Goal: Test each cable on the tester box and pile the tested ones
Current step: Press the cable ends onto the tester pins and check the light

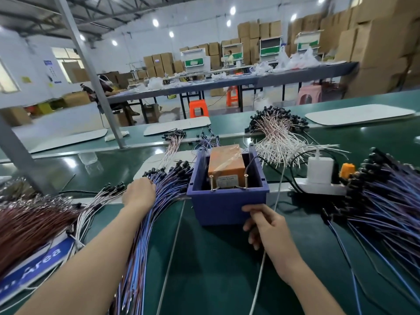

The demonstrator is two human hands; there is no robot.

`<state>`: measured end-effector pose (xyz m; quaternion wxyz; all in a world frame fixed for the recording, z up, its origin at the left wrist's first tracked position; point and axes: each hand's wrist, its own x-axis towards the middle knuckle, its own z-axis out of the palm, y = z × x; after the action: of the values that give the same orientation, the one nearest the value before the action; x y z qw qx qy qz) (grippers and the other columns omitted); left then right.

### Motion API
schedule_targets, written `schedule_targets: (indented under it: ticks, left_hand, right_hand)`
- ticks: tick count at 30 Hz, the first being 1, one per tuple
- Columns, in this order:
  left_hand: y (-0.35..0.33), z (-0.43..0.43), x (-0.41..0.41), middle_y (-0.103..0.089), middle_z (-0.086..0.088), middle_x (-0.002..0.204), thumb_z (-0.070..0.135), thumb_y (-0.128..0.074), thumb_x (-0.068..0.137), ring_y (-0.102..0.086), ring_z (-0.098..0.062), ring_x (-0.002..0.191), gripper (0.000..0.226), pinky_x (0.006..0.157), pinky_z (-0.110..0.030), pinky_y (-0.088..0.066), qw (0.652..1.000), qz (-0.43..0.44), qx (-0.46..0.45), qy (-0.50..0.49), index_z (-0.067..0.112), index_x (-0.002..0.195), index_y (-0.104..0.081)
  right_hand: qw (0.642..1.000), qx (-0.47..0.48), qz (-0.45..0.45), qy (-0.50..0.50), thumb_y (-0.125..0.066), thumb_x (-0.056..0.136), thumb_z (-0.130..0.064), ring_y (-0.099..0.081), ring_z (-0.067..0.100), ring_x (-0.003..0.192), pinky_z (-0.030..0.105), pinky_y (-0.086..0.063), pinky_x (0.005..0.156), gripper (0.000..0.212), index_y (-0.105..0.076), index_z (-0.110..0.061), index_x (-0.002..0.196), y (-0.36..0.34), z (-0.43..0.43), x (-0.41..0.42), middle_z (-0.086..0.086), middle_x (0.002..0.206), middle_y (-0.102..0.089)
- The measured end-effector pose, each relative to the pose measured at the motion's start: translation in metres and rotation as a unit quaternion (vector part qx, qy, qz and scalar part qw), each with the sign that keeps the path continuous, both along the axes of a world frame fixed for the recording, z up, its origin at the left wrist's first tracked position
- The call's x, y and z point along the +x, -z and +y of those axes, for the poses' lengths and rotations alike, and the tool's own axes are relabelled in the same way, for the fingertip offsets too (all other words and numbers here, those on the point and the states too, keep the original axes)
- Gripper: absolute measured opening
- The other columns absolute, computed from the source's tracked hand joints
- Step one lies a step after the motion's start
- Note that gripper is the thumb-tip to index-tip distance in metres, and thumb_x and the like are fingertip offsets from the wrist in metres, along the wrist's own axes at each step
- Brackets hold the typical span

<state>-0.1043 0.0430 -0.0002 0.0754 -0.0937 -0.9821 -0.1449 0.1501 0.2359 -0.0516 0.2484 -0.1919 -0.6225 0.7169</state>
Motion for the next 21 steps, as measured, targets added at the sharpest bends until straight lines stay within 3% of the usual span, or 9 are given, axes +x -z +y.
schedule_targets:
  ticks: [5, 12, 16, 21]
  left_hand:
    - [-0.001, 0.005, -0.002, -0.066, -0.018, 0.097, 0.016, -0.046, 0.100, -0.058, -0.035, 0.087, 0.025, 0.075, -0.038, -0.044, 0.999, -0.010, 0.014, -0.031, 0.003, 0.091, -0.064]
    - [0.003, -0.001, 0.008, -0.058, -0.013, 0.094, 0.026, -0.043, 0.104, -0.054, -0.032, 0.086, 0.023, 0.075, -0.041, -0.043, 0.976, 0.056, 0.202, -0.051, 0.006, 0.112, -0.052]
    - [-0.005, -0.003, 0.021, -0.063, -0.017, 0.096, 0.027, -0.041, 0.106, -0.061, -0.037, 0.088, 0.026, 0.079, -0.052, -0.053, 0.959, 0.097, 0.268, 0.000, 0.005, 0.116, -0.050]
    - [-0.028, -0.001, 0.034, -0.063, -0.016, 0.100, 0.028, -0.039, 0.107, -0.060, -0.036, 0.094, 0.026, 0.087, -0.056, -0.051, 0.937, 0.135, 0.322, 0.025, 0.006, 0.116, -0.049]
  right_hand:
    - [1.000, -0.006, 0.006, -0.016, -0.044, 0.104, -0.006, -0.050, 0.017, 0.048, 0.026, -0.039, 0.041, 0.029, -0.071, -0.015, 0.099, -0.002, -0.001, 0.001, 0.003, 0.066, -0.064]
    - [0.998, -0.033, 0.047, -0.004, -0.045, 0.105, -0.011, -0.049, 0.017, 0.046, 0.024, -0.036, 0.042, 0.030, -0.073, -0.016, 0.095, -0.010, 0.012, 0.015, 0.005, 0.067, -0.064]
    - [0.999, 0.010, 0.032, -0.008, -0.044, 0.105, -0.015, -0.051, 0.018, 0.049, 0.025, -0.037, 0.043, 0.032, -0.074, -0.020, 0.096, -0.009, 0.034, 0.031, 0.003, 0.068, -0.065]
    - [0.997, 0.072, 0.002, -0.025, -0.046, 0.105, -0.017, -0.053, 0.019, 0.049, 0.024, -0.039, 0.043, 0.032, -0.075, -0.024, 0.094, -0.006, 0.076, 0.061, 0.003, 0.070, -0.065]
